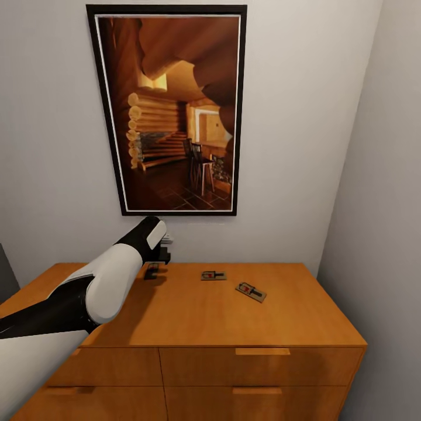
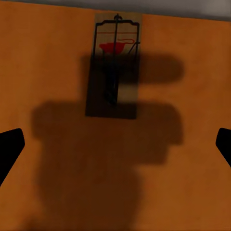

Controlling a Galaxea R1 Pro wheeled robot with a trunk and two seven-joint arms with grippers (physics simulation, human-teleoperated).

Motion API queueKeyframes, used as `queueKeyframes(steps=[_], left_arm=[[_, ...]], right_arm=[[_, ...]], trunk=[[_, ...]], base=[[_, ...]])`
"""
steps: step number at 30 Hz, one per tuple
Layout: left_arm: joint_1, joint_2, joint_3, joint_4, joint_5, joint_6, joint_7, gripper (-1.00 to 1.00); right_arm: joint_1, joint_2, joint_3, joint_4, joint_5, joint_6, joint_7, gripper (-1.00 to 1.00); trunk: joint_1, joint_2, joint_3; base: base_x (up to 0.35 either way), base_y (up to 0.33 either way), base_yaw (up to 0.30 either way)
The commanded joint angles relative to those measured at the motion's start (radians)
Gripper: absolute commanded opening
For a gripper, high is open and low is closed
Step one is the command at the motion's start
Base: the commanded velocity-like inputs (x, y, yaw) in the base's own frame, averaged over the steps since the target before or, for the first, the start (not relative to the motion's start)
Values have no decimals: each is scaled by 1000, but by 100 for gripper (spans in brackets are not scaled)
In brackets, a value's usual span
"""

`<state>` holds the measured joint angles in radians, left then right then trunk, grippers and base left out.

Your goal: Take the four mousetraps from the cabinet in the bathroom and place them on the bathroom floor. Make sure all four end up on the same floor surface, and ensure that at least two of them are either under or directly next to the same bathroom sink.

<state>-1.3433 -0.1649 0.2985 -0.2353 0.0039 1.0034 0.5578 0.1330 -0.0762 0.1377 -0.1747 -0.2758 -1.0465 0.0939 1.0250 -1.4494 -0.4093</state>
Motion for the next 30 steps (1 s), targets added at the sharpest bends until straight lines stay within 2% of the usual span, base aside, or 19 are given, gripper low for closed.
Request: queueKeyframes(steps=[1, 21, 30], left_arm=[[0, -1, 5, -1, 1, 3, 5, 100], [1, -1, 6, -1, 1, 3, 5, 100], [1, -1, 5, 4, 1, 3, 5, 100]], right_arm=[[0, 0, 3, -2, -14, -1, 12, -100], [0, 0, 3, -2, -14, -1, 12, -100], [0, 0, 2, -2, -14, -1, 12, -100]], trunk=[[0, -1, -1], [0, -1, -12], [0, -1, -13]], base=[[0, 0, 0], [0, 0, 0], [116, 95, 0]])
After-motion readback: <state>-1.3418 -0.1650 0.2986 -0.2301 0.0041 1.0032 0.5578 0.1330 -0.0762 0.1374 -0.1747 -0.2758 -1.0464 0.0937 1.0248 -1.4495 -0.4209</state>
